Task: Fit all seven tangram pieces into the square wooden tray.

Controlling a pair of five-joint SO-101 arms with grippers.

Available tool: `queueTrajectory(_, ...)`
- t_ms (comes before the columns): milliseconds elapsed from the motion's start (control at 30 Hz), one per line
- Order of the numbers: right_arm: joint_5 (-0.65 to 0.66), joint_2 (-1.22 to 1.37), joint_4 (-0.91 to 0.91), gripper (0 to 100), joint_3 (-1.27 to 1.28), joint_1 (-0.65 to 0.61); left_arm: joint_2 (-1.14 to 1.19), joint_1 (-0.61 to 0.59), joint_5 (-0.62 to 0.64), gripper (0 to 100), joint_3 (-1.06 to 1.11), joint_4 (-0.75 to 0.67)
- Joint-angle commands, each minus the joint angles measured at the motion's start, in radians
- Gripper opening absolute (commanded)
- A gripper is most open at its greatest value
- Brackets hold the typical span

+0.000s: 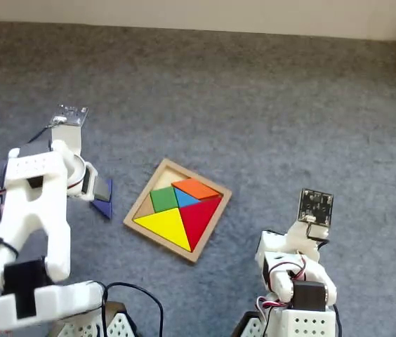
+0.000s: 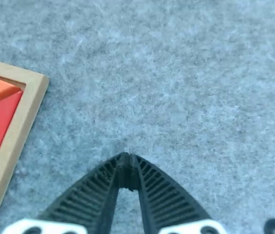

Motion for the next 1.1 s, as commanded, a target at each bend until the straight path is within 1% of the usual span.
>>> queueTrajectory(0, 0.008, -0.012, -0.018, 0.5, 0.116, 0.01, 0.073, 0.038, 0.02, 29, -0.084, -0.014)
queueTrajectory(133, 0.008, -0.012, -0.018, 0.5, 0.116, 0.01, 0.124, 0.082, 0.032, 29, -0.088, -0.015)
queueTrajectory(267, 0.008, -0.012, -0.018, 0.5, 0.116, 0.01, 0.156, 0.12, 0.095, 29, -0.087, -0.043)
queueTrajectory(433, 0.008, -0.012, -0.016, 0.5, 0.116, 0.01, 0.179, 0.119, 0.098, 29, -0.085, -0.058)
queueTrajectory(633, 0.008, -0.012, -0.015, 0.5, 0.116, 0.01, 0.189, 0.119, 0.098, 24, -0.085, -0.058)
queueTrajectory(1000, 0.009, -0.012, -0.012, 0.5, 0.116, 0.012, 0.217, 0.125, 0.097, 24, -0.096, -0.057)
queueTrajectory(1067, 0.009, -0.012, -0.012, 0.5, 0.116, 0.012, 0.234, 0.125, 0.095, 24, -0.116, -0.032)
